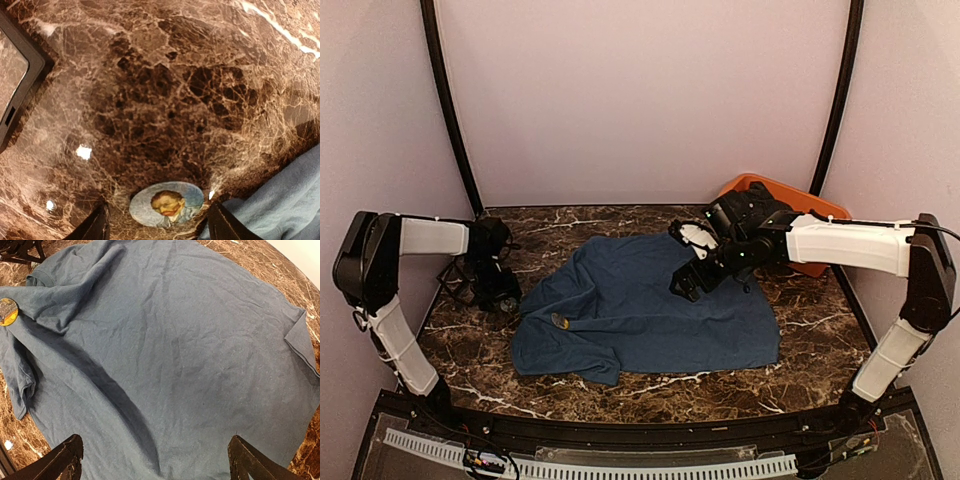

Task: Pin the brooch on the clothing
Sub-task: Pick up the brooch from the center of the board.

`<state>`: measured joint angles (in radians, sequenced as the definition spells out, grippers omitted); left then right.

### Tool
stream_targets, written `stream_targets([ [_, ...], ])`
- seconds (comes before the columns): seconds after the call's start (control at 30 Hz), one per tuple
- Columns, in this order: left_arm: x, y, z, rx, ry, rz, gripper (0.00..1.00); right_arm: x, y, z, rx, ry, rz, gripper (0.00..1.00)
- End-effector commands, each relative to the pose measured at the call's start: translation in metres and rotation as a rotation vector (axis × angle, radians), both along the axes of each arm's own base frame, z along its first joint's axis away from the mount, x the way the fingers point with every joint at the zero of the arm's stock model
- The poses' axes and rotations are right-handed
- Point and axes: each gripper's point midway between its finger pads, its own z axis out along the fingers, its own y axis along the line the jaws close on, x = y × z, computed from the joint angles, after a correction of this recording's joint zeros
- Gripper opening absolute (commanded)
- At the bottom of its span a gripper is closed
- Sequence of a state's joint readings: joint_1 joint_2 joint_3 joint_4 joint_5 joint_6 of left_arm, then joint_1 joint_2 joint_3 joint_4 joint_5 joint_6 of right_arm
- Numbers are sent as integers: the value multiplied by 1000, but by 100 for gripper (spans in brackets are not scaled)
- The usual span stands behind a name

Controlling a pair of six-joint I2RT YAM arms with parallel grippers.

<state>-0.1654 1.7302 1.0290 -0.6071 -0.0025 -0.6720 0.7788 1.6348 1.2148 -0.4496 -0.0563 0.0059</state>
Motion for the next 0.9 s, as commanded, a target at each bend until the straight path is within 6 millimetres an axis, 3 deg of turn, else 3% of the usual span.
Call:
stream_targets([
  [0.0,-13,8,-23,44,103,-22,66,-5,4,-3,10,9,10,99],
  [0.27,-19,14,-29,83,147,-35,60,-6,2,-2,19,-2,6,99],
  [0.87,-27,4,-32,71,168,-56,47,-5,0,3,21,-23,2,99],
])
